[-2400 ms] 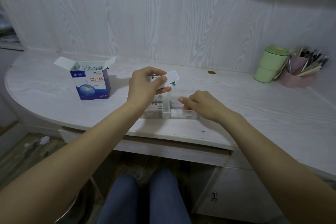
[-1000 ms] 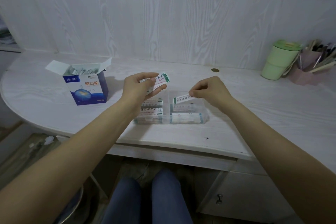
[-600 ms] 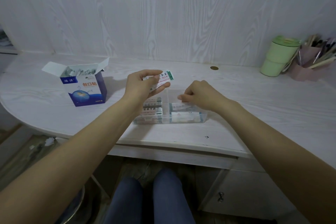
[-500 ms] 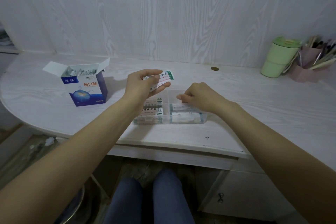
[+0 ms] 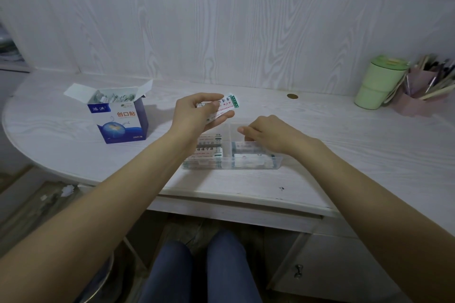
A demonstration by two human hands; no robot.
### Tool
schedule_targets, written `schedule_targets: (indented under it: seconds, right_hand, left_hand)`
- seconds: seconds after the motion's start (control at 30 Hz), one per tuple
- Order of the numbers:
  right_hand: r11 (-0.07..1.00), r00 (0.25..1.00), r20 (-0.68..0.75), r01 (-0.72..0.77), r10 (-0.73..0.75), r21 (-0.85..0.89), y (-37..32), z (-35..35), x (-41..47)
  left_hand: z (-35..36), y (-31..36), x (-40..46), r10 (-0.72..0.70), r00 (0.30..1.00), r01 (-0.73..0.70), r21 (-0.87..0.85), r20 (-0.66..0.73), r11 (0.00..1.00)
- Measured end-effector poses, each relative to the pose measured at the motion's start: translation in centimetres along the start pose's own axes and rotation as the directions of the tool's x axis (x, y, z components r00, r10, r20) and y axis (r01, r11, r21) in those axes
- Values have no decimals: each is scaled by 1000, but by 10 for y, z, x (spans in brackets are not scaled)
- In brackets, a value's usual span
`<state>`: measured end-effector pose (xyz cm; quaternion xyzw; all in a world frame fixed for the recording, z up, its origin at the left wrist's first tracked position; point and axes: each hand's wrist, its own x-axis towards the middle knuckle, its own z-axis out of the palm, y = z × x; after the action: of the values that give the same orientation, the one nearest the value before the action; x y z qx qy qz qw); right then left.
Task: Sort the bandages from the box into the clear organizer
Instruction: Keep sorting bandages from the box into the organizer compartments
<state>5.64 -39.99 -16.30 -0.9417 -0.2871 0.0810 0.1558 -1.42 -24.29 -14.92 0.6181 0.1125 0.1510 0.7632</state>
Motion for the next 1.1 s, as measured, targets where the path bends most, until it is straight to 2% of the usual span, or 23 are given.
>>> schedule_targets:
  seconds: [0.2,0.27,0.33,0.37,0.4,0.47,0.6,0.83,1.1]
  right_hand:
    - [1000,1000,19,-7,6,24,0,-2,-5]
    - [977,993,-113,43,-20,209,0,-7,-8]
    - [836,972,-233,114,18,537,-2,-13,-11]
    - [759,966,-258,148,28,634,-2,-16,-11]
    - [727,960,-280,181,16,662,-3,-17,-11]
    - [732,945,-328,225,-2,643,-4,-17,-11]
    - [677,914,-400,251,69,692,-1,-17,-11]
    - [732,911,-406,226,75,642,0,-17,-17]
    - [724,922,-379,210,77,657,3,-18,-22]
  left_hand:
    - [0,1,-4,2,1000,-2,-19,22,1000]
    - [0,1,-5,9,1000,-8,-24,28,1000]
    - [2,-1,-7,12,1000,-12,9,22,1000]
    - [4,-2,-8,11,1000,-12,22,29,1000]
    - [7,-2,-9,10,999,-11,26,46,1000]
    - [12,-2,-11,9,995,-10,14,102,1000]
    - [13,1,-12,-20,985,28,-44,169,999]
    - [9,3,-11,36,981,-74,197,192,977]
    - [14,3,-10,81,983,-118,234,163,965]
